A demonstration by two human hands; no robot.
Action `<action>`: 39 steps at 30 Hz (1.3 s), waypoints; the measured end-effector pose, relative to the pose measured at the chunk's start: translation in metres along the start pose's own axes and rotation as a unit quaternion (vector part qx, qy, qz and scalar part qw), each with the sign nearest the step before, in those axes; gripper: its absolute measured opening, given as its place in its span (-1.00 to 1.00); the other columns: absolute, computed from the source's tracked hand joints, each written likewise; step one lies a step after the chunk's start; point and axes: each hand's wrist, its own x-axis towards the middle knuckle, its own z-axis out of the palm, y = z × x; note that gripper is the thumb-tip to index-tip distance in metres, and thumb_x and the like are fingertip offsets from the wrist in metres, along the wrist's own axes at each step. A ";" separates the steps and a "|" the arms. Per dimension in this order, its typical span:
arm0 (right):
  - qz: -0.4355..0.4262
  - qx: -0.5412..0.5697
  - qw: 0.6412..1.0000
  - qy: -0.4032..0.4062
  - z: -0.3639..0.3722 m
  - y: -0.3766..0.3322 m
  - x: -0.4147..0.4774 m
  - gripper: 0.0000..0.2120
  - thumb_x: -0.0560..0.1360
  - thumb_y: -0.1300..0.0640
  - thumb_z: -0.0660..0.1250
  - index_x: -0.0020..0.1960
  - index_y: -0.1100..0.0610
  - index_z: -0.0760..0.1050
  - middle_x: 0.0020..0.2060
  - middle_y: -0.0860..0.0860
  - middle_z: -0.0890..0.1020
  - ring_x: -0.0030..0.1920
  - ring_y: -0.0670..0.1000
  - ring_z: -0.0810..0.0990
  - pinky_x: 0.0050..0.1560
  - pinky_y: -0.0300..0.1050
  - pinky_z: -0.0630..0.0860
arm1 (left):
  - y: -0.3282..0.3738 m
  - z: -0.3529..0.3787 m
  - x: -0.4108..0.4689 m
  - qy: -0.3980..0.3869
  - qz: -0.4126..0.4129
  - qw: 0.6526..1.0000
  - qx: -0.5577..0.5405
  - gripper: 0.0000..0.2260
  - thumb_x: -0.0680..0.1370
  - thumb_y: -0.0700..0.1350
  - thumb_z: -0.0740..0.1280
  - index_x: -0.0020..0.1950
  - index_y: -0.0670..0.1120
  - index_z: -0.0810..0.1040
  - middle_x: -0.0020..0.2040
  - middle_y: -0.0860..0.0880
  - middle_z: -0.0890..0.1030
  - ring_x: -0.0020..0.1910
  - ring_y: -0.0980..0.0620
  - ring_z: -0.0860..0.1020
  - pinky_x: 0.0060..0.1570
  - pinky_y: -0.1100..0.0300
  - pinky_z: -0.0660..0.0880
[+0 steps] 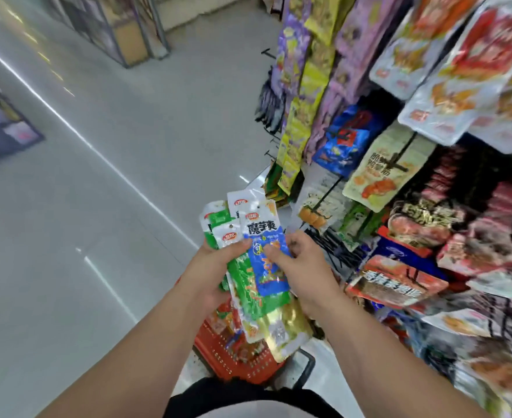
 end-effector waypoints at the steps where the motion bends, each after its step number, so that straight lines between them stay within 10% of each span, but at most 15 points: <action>1: 0.002 0.002 1.000 -0.018 -0.006 -0.003 -0.007 -0.78 0.57 0.14 0.48 0.12 0.19 0.52 -0.23 -0.02 0.67 -0.30 -0.05 0.62 -0.18 0.06 0.62 | -0.001 0.005 -0.007 -0.002 0.003 1.000 0.006 -0.65 0.55 -0.33 0.41 0.34 -0.17 0.58 0.09 -0.23 0.74 -0.10 -0.18 0.75 -0.27 -0.05 0.67; 8: -0.010 0.057 0.998 -0.040 -0.037 -0.034 -0.025 -0.88 0.64 0.18 0.37 0.16 0.07 0.52 -0.03 0.16 0.69 -0.18 0.07 0.62 -0.04 0.31 0.63 | 0.006 0.033 -0.030 0.012 0.052 0.999 -0.008 -0.62 0.47 -0.32 0.46 0.29 -0.20 0.59 0.10 -0.26 0.73 -0.07 -0.25 0.74 -0.15 -0.15 0.69; 17: -0.103 -0.010 0.994 -0.034 -0.026 -0.099 -0.028 -0.88 0.65 0.06 0.36 0.19 -0.07 0.55 -0.07 -0.09 0.68 -0.23 -0.09 0.60 -0.23 -0.15 0.57 | 0.063 0.047 -0.029 -0.032 0.142 0.989 0.005 -0.72 0.52 -0.39 0.43 0.18 -0.15 0.63 0.08 -0.23 0.74 0.02 -0.29 0.72 0.07 -0.30 0.64; 25: -0.135 0.038 0.985 0.097 -0.001 -0.185 -0.016 -0.80 0.58 0.07 0.42 0.17 -0.14 0.56 0.08 -0.10 0.70 0.04 -0.05 0.70 -0.04 0.09 0.66 | 0.157 0.046 -0.010 -0.114 0.171 0.979 0.005 -0.75 0.54 -0.36 0.41 0.16 -0.10 0.65 0.05 -0.17 0.76 -0.10 -0.15 0.74 -0.12 -0.07 0.70; 39: -0.289 0.076 0.936 0.184 -0.007 -0.326 -0.066 -0.71 0.59 0.35 0.30 0.21 0.04 0.49 -0.14 0.05 0.70 -0.29 0.08 0.62 -0.34 -0.06 0.54 | 0.274 0.110 -0.063 -0.265 0.237 0.933 -0.046 -0.77 0.51 -0.35 0.39 0.11 -0.14 0.67 -0.01 -0.20 0.76 -0.18 -0.17 0.75 -0.31 -0.03 0.68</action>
